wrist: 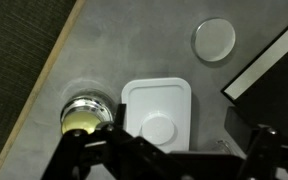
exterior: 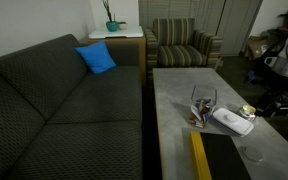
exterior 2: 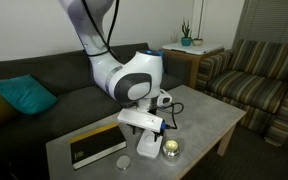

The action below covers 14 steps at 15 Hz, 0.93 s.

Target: Place the lid on the container and push the button

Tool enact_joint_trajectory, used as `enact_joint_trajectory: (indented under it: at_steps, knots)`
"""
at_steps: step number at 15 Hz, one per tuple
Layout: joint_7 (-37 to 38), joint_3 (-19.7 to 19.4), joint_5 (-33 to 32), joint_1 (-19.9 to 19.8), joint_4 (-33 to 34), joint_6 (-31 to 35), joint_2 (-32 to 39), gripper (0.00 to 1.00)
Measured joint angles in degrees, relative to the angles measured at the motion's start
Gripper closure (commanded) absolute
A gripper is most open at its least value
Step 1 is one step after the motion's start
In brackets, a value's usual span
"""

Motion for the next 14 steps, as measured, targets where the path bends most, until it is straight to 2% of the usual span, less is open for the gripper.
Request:
enact_joint_trajectory:
  at_steps: [7, 14]
  knots:
    - [1.9, 0.1, -2.8, 0.1, 0.8, 0.1, 0.4, 0.0]
    - [2.1, 0.0, -6.2, 0.6, 7.6, 0.1, 6.0, 0.0]
